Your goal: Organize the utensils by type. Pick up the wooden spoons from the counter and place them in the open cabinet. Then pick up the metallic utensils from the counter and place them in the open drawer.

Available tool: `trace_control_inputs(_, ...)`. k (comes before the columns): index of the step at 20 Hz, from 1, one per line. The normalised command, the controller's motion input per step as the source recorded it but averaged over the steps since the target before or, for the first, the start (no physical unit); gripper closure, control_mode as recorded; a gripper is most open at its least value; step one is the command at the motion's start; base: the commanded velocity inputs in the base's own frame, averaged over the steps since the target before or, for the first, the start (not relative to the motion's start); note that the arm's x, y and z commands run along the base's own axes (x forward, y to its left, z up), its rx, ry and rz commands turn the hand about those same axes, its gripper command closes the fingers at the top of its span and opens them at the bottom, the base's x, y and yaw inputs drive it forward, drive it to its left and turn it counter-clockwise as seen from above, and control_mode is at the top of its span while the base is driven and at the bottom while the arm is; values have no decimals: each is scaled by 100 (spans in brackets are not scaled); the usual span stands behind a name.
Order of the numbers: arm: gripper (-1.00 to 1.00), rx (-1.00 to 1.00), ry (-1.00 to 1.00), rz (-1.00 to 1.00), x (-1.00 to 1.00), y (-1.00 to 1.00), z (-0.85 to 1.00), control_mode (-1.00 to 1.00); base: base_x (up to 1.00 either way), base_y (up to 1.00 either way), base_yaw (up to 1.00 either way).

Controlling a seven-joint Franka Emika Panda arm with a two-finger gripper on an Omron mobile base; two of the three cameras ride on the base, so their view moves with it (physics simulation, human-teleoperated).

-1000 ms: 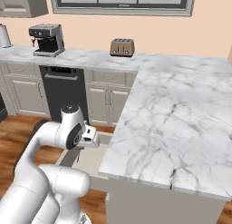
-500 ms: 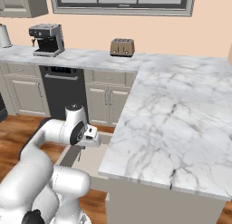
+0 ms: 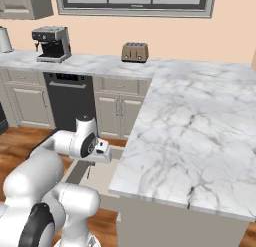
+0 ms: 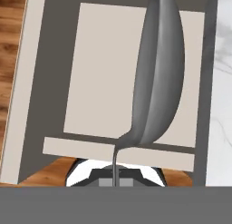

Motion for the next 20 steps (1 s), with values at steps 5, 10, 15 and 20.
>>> trace_control_inputs(5, 100, 0, 0, 0, 4, 1, -29, -100, 0, 0, 0)
trace_control_inputs(10, 100, 0, 0, 0, 4, 4, -28, -100, 0, 0, 0)
trace_control_inputs(15, 100, 0, 0, 0, 8, 5, -29, -100, 0, 0, 0)
trace_control_inputs(20, 100, 0, 0, 0, 12, 4, -33, -100, 0, 0, 0)
